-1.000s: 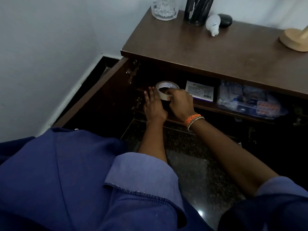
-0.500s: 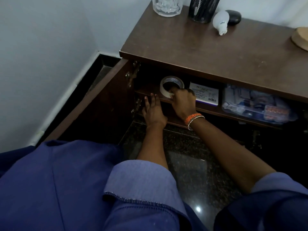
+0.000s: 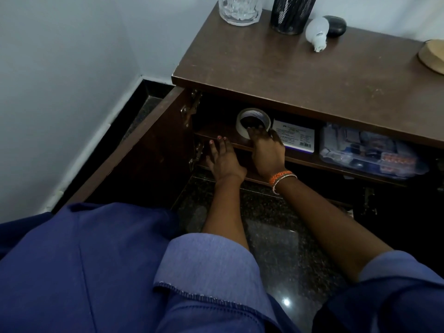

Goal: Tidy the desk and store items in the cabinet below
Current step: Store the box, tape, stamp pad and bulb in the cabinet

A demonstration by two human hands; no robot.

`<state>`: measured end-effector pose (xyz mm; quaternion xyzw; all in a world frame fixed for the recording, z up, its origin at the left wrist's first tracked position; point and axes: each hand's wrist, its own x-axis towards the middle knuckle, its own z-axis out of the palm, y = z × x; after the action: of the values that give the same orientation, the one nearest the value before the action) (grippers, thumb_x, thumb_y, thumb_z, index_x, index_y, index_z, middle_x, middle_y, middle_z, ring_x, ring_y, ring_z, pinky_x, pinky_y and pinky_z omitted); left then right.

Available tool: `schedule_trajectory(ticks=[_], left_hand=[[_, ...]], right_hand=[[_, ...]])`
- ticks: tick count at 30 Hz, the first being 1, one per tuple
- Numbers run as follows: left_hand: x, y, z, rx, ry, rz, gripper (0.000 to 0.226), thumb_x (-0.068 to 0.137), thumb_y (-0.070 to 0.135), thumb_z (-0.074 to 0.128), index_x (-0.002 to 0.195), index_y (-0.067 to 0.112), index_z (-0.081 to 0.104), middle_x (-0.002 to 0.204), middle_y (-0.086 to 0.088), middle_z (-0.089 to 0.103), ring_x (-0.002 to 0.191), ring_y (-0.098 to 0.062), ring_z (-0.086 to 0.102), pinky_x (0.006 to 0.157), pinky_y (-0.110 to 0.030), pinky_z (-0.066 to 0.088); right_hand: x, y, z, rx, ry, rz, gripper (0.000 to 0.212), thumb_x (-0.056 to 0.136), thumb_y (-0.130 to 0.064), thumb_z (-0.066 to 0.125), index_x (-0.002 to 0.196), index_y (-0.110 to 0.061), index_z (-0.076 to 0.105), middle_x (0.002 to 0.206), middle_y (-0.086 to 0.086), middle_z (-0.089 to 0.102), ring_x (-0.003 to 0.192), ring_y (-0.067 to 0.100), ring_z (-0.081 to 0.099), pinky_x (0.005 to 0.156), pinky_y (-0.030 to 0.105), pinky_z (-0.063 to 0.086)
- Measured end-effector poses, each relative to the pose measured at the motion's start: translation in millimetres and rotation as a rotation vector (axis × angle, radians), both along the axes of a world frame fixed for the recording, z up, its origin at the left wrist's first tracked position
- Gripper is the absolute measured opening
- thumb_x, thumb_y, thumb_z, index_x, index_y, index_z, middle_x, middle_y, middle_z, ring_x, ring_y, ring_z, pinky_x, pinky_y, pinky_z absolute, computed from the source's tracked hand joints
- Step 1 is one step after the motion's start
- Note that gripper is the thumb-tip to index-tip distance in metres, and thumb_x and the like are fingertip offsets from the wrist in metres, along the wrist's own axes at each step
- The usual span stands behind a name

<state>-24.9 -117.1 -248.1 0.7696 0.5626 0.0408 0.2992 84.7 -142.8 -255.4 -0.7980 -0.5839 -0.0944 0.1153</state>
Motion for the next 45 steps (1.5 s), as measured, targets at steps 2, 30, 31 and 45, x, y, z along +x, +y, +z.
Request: schedule_trajectory(ticks=[2, 30, 31, 45], left_hand=[[0.1, 0.8, 2.8, -0.002, 0.018, -0.004, 0.092, 0.082, 0.013, 0.063, 0.15, 0.012, 0.002, 0.16, -0.002, -0.006, 0.146, -0.025, -0.016, 0.116, -0.049, -0.003], [-8.9, -27.1, 46.1, 0.41, -0.593, 0.262, 0.014, 0.085, 0.011, 0.049, 0.085, 0.007, 0.063, 0.094, -0.007, 0.062, 0.092, -0.024, 0.057, 0.068, -0.03, 0.039], [-8.2, -26.1, 53.3, 0.441, -0.638, 0.296, 0.013, 0.083, 0.011, 0.051, 0.078, 0.007, 0.062, 0.088, -0.006, 0.062, 0.087, -0.024, 0.057, 0.064, -0.031, 0.039], [16.3, -1.7, 128.2, 0.694, -0.634, 0.085, 0.041, 0.078, 0.025, 0.048, 0.116, 0.018, 0.06, 0.126, 0.002, 0.058, 0.13, -0.017, 0.043, 0.113, -0.04, 0.019]], right_hand=[[-3.0, -3.3, -1.4, -0.05, 0.029, 0.003, 0.067, 0.076, 0.004, 0.056, 0.14, -0.005, 0.043, 0.141, 0.016, 0.049, 0.137, 0.029, 0.04, 0.115, 0.042, 0.025], [-31.8, -45.8, 75.4, 0.355, 0.096, 0.344, 0.036, 0.081, -0.016, 0.044, 0.104, -0.008, 0.071, 0.122, 0.012, 0.066, 0.097, 0.027, 0.069, 0.069, 0.032, 0.055], [-33.9, -50.5, 88.1, 0.395, 0.11, 0.389, 0.035, 0.08, -0.016, 0.043, 0.099, -0.008, 0.072, 0.12, 0.011, 0.067, 0.096, 0.025, 0.069, 0.067, 0.03, 0.055], [77.7, 24.1, 163.4, 0.441, 0.423, -0.225, 0.046, 0.083, -0.014, 0.057, 0.125, 0.001, 0.046, 0.123, 0.023, 0.049, 0.113, 0.036, 0.048, 0.093, 0.039, 0.04]])
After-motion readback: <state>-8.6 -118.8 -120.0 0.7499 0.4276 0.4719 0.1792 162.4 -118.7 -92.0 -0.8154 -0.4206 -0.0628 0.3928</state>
